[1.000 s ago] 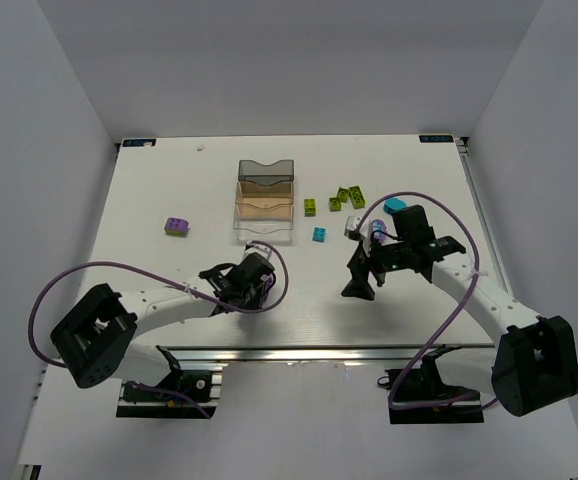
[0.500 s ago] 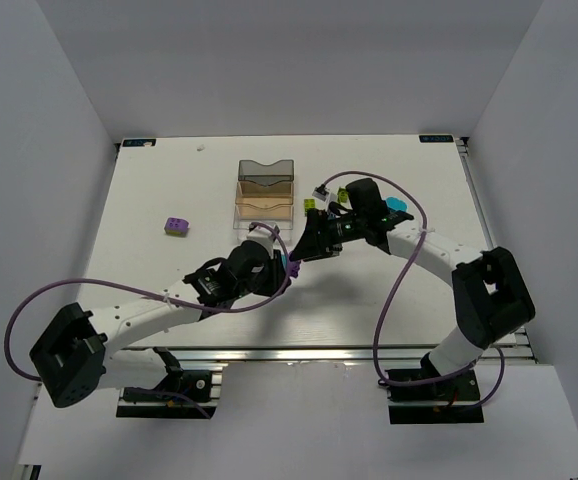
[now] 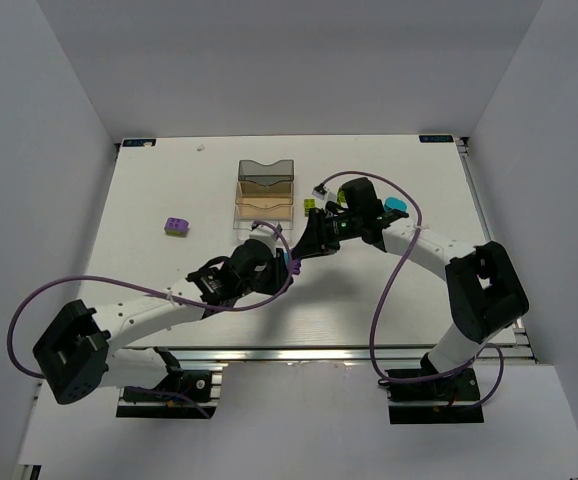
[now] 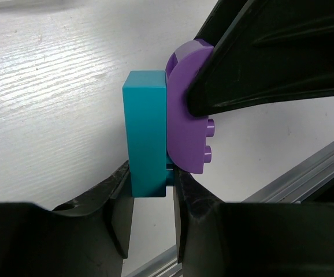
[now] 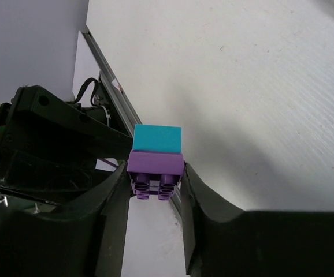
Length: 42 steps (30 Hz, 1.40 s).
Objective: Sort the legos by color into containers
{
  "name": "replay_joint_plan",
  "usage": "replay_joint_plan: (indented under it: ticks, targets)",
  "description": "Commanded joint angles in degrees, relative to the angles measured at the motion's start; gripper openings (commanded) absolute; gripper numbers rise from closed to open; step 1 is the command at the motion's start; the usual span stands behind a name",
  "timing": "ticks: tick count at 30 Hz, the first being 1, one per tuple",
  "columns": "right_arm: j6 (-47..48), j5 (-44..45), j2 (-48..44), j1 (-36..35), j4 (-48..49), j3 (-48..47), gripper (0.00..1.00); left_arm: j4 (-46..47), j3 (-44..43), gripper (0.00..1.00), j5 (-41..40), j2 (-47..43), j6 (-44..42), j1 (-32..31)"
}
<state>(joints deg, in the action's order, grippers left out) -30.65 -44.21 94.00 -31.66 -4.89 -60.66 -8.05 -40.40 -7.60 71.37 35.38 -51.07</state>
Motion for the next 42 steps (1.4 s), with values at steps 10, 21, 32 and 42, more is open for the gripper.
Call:
replay_joint_plan:
  ticks: [10, 21, 32, 42]
  targets:
    - [-0.28, -7.73, -1.44, 1.16, 1.46, -0.69, 0.00, -6.35, -1.87, 0.00, -11.98, -2.73, -0.83, -0.26]
    - [-0.63, -9.67, -3.73, 3.45, 2.34, 0.28, 0.00, -10.93, -1.78, 0.00, -15.87, -5.72, -1.98, 2.72]
    - [18.23, 1.83, -5.66, 5.55, -9.86, -6.48, 0.00, -14.69, -16.78, 0.00, -7.53, 5.67, -7.17, 14.14]
    - [22.66, 7.47, -8.56, 7.14, -10.06, -5.96, 0.00, -29.03, -43.07, 0.03, 0.38, 25.47, -2.59, 16.53]
